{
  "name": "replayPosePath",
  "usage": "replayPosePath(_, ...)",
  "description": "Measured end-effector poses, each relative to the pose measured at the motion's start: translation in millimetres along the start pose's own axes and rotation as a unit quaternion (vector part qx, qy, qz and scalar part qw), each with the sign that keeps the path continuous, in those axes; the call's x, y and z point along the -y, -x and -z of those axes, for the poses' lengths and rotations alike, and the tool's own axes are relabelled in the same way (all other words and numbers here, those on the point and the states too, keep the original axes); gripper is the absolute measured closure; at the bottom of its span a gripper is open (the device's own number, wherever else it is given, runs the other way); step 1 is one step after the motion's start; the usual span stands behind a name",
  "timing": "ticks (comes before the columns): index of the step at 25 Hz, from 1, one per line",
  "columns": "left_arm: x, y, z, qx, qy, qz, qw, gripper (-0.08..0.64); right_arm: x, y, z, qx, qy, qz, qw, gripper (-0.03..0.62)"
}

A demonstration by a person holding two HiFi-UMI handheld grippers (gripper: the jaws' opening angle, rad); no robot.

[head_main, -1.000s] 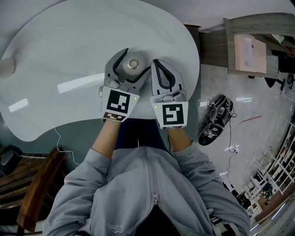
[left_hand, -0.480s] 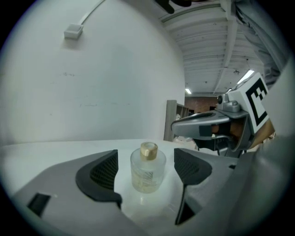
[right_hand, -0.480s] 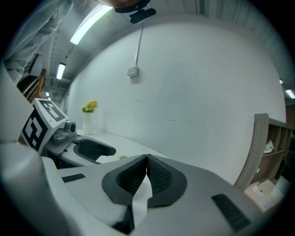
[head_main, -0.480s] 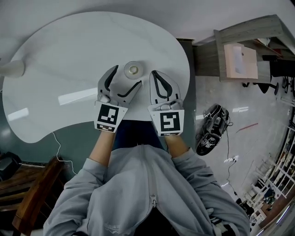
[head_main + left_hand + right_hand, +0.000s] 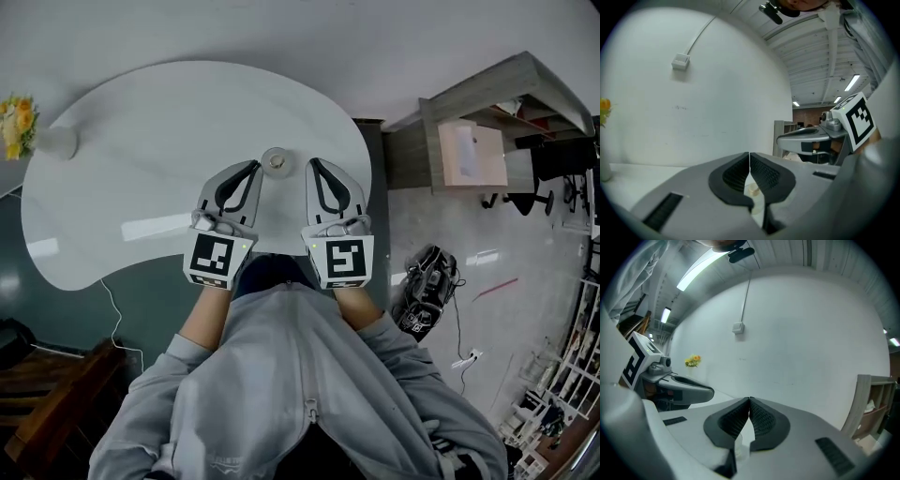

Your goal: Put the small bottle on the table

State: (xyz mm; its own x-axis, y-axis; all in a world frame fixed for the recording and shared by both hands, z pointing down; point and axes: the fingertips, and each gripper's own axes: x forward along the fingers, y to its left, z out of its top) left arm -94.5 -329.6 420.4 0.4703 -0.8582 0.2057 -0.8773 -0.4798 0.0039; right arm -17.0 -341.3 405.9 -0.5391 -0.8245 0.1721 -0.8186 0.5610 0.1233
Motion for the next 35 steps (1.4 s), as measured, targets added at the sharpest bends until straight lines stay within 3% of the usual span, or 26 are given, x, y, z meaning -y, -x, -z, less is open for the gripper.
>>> replayPosePath(10,-1,34,-86,0.066,0.008,-0.051,0.9965,0.552,7,29,-89,0.062,0.005,0.025,0.998,0.566)
replayPosePath(18,4,62,-136,0.090,-0.007,-0.079,0.9927,0.552,13,57,-124,0.078,0.001,0.029,0.997,0.566)
replayPosePath(23,16,70,-150,0.110,-0.012,-0.077,0.9908,0.554,11,65,-134,0.084,0.016,0.034,0.996,0.566)
replayPosePath(35,27,71,-145,0.093,-0.015,-0.073,0.9929,0.552,4,75,-137,0.088,0.006,0.013,0.996,0.566)
